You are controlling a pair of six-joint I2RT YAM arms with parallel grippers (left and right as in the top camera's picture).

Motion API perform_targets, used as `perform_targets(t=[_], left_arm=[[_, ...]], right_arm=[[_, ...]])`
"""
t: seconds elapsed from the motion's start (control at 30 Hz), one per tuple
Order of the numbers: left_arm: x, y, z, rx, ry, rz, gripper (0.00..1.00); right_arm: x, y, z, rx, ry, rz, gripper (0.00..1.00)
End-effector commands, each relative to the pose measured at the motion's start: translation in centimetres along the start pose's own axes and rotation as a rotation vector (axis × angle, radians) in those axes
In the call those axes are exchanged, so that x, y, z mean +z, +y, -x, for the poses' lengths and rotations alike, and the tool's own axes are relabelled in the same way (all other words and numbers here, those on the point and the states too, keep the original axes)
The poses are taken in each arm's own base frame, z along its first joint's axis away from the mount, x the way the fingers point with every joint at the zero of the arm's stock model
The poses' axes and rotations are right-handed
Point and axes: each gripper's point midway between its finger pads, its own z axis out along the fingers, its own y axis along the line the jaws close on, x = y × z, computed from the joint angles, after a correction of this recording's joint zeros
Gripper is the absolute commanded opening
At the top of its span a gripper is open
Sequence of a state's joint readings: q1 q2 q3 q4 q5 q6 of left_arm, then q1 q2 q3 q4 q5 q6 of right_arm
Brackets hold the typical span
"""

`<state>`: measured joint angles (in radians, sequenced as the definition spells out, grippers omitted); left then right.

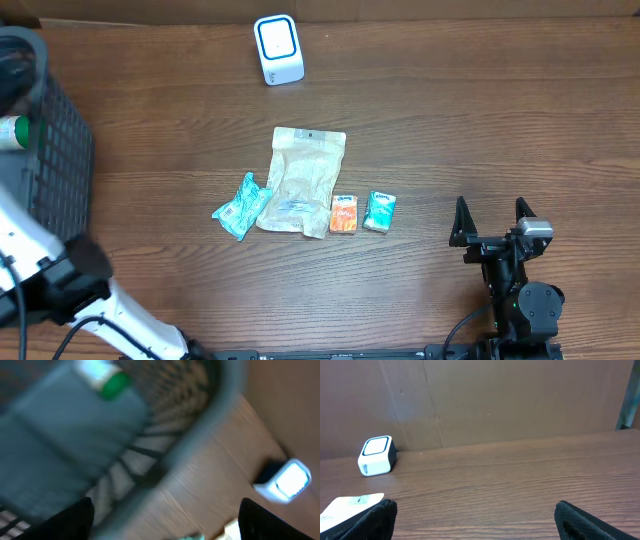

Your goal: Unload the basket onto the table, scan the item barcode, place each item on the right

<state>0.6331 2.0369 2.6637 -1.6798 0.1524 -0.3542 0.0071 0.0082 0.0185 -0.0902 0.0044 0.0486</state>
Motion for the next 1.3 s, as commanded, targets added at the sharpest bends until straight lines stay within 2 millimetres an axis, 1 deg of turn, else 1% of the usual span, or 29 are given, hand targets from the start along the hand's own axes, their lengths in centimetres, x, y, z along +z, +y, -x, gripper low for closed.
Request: perform_targets(t=[0.0, 0.03, 0.07, 0.1, 0.17, 0.3, 0.5, 0.67, 0.8, 0.97, 1.07, 1.17, 1.27], left_arm=[[-0.6, 2.4, 1.6, -0.079, -0.048, 0.023, 0.81], [-0.5, 3.4, 2.1, -0.093, -0.062, 0.045, 0.83], [-0.3, 4.0, 2.4, -0.102, -0.069, 0.062, 0.86], [-0.1, 4.7, 2.8, -0.110, -0.077, 0.080, 0.86], [0.6, 5.3, 3.4, -0.114, -0.088, 0.100, 0.87], [2.6, 5.4, 4.7, -0.067, -0.113, 0.101, 0.95], [6.4, 6.0, 6.0, -0.017, -0.129, 0.104, 0.96], [9.9, 6.9, 6.2, -0.024, -0.129, 0.114, 0.96], [12.5, 8.2, 6.4, -0.113, -0.155, 0.149, 0.97], [15.5, 8.8, 6.6, -0.187, -0.193, 0.132, 0.92], [17.2, 8.8, 6.6, -0.190, -0.208, 0.123, 0.89], [19.0, 9.2, 6.6, -0.197, -0.205, 0.131, 0.89], [21.2, 9.7, 6.2, -0.197, -0.184, 0.145, 0.89]], right_arm=[[0.0, -0.2, -0.2, -0.005, -0.002, -0.007, 1.00], [0.0, -0.2, -0.2, -0.005, -0.002, -0.007, 1.00], [0.0, -0.2, -0.2, -0.005, -0.002, -0.007, 1.00], [0.0, -0.2, -0.2, -0.005, -0.002, -0.007, 1.00], [0.0, -0.2, -0.2, -0.005, -0.002, -0.007, 1.00], [0.0, -0.2, -0.2, -0.005, -0.002, -0.007, 0.99], [0.0, -0.2, -0.2, -0.005, -0.002, -0.007, 1.00], [0.0, -0.2, -0.2, -0.005, -0.002, -0.007, 1.00], [0.0, -0.2, -0.2, -0.005, -0.002, -0.007, 1.00], [0.0, -0.2, -0.2, -0.005, -0.002, -0.007, 1.00], [0.0, -0.2, -0.2, -0.005, -0.002, -0.007, 1.00], [0.0, -0.2, -0.2, -0.005, -0.002, -0.007, 1.00], [0.0, -0.2, -0.2, -0.005, -0.002, -0.007, 1.00]])
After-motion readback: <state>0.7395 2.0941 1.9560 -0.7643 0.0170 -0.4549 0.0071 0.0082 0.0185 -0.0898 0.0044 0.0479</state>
